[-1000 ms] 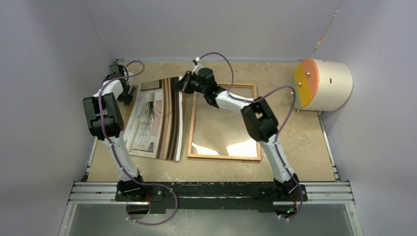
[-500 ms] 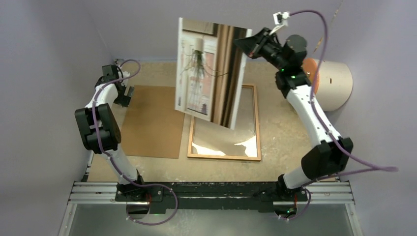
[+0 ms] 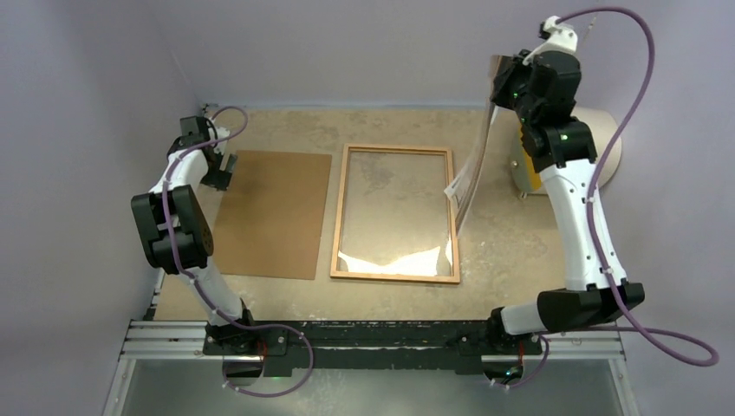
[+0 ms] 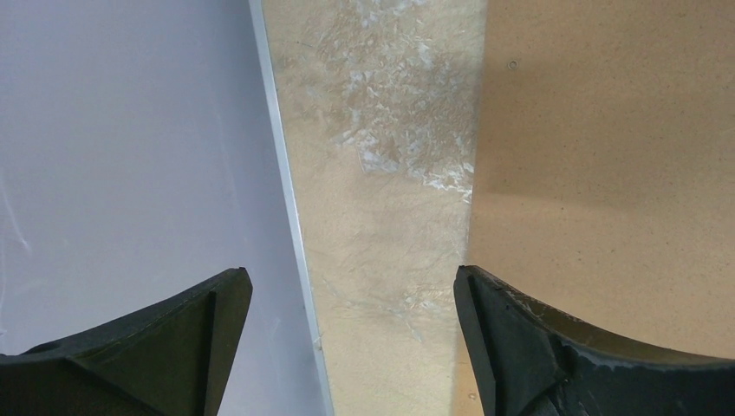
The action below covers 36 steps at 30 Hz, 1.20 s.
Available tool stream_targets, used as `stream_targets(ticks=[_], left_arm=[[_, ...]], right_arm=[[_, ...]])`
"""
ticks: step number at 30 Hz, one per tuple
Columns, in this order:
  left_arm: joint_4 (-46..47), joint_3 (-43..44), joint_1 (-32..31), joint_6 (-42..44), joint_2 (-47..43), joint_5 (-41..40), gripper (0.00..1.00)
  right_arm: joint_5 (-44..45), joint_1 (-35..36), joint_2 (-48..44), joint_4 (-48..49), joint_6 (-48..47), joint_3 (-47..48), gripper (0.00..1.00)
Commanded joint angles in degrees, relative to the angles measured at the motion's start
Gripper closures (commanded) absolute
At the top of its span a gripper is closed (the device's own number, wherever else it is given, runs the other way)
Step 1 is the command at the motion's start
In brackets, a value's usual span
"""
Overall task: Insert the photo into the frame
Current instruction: Turn over the photo from the photo frame.
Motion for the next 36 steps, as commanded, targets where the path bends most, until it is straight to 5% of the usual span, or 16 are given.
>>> stream_targets(ticks=[1,10,21,32,36], left_arm=[[1.09,-1.69,-0.11,0.32,-3.0,1.66,0.07],[0.73,-2.05,-0.28,0.68,-3.12,1.45,0.08],[0.82,-2.58,-0.52,0.87,-3.65,2.23,0.08],[2.22,-5.07,-0.72,1.76,-4.63,2.06,0.08],[2.32,-5.3,-0.74,1.74,-4.92,2.18,0.08]], right_arm=[[20.03,9.04,3.12,-6.36,-11.4,6.48,1.0],[33.62,26.53,19.18,-16.99,-18.56,17.23,1.0],[2.11,29.52,27.18,-12.62,6.34,6.43,1.0],[-13.46,25.96,32.33,-6.26,30.45,2.71,1.0],[-7.71,25.73,31.67,-2.97,36.03,0.34,1.0]])
